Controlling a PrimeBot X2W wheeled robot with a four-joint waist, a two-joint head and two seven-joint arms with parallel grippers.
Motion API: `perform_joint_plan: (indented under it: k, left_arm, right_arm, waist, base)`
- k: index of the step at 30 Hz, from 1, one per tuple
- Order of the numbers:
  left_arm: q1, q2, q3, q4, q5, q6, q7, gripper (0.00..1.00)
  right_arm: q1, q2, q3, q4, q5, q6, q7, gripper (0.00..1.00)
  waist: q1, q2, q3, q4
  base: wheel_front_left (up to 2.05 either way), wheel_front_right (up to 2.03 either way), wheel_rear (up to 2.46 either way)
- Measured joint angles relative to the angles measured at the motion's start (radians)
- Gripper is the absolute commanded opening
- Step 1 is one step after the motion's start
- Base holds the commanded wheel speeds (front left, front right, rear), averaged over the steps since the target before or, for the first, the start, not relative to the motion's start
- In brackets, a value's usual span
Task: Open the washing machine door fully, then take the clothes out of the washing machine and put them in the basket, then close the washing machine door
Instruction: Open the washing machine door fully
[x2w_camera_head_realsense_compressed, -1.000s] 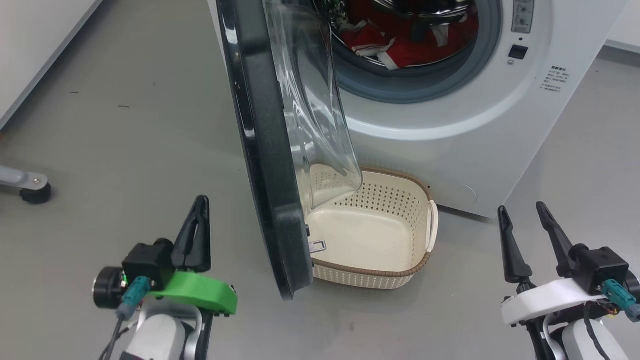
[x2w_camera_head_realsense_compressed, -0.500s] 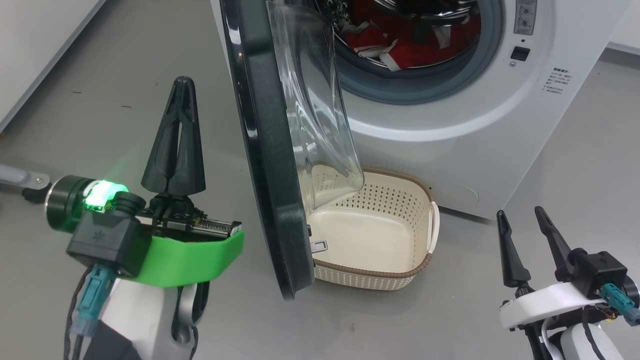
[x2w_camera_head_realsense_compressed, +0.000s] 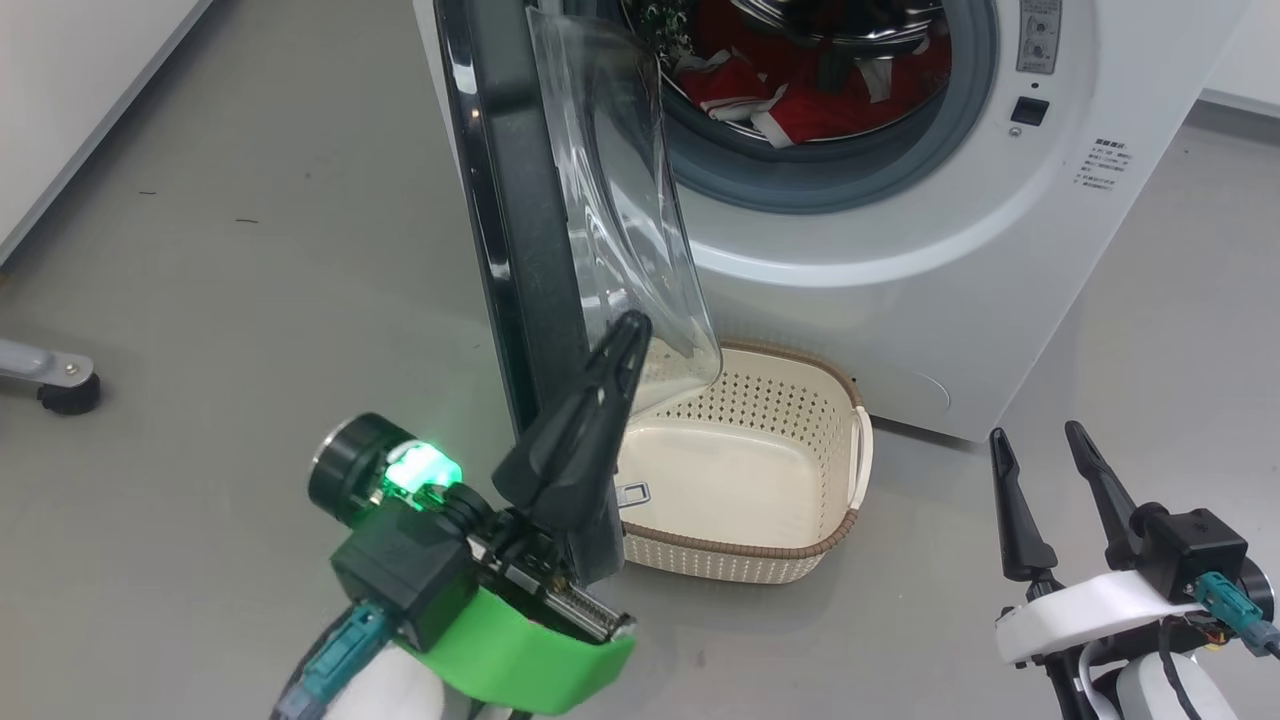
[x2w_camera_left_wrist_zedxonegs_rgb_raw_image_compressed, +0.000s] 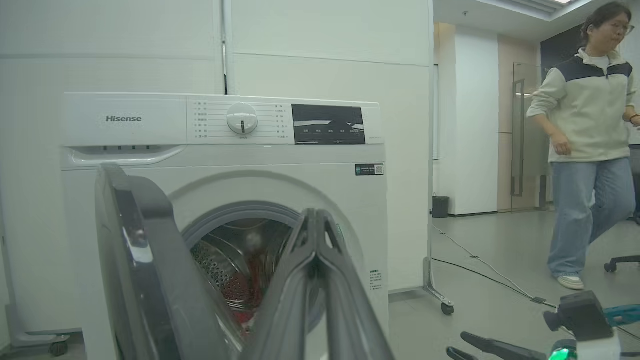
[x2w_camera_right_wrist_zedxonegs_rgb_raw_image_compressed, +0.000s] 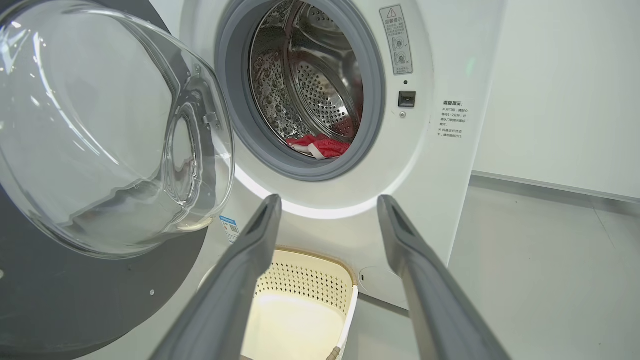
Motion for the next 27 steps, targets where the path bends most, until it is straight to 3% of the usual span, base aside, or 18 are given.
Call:
perform_joint_plan:
  k: [3, 14, 27]
  left_arm:
    - [0.033, 0.005, -0.032, 0.006, -0.032, -0.017, 0.051, 0.0]
    - [0.129, 0.046, -0.056, 0.095, -0.077, -0.016, 0.192, 0.0]
    - [0.149, 0.041, -0.044, 0.159, -0.103, -0.006, 0.226, 0.0]
  right_arm:
    - [0.0, 0.002, -0.003, 0.002, -0.001, 0.002, 0.0, 1.0]
    - [0.001, 0.007, -0.009, 0.01, -0.02, 0.01, 0.0, 1.0]
    - [-0.001, 0.011, -0.018, 0.017, -0.029, 0.021, 0.0, 1.0]
  waist:
    - [0.0, 0.0, 0.001, 0.0]
    - [0.0, 0.0, 0.018, -0.006]
    - [0.0, 0.0, 0.038, -0.01]
  base:
    - [0.0, 0.0, 0.0]
    - [0.0, 0.0, 0.0]
    - [0.0, 0.0, 0.0]
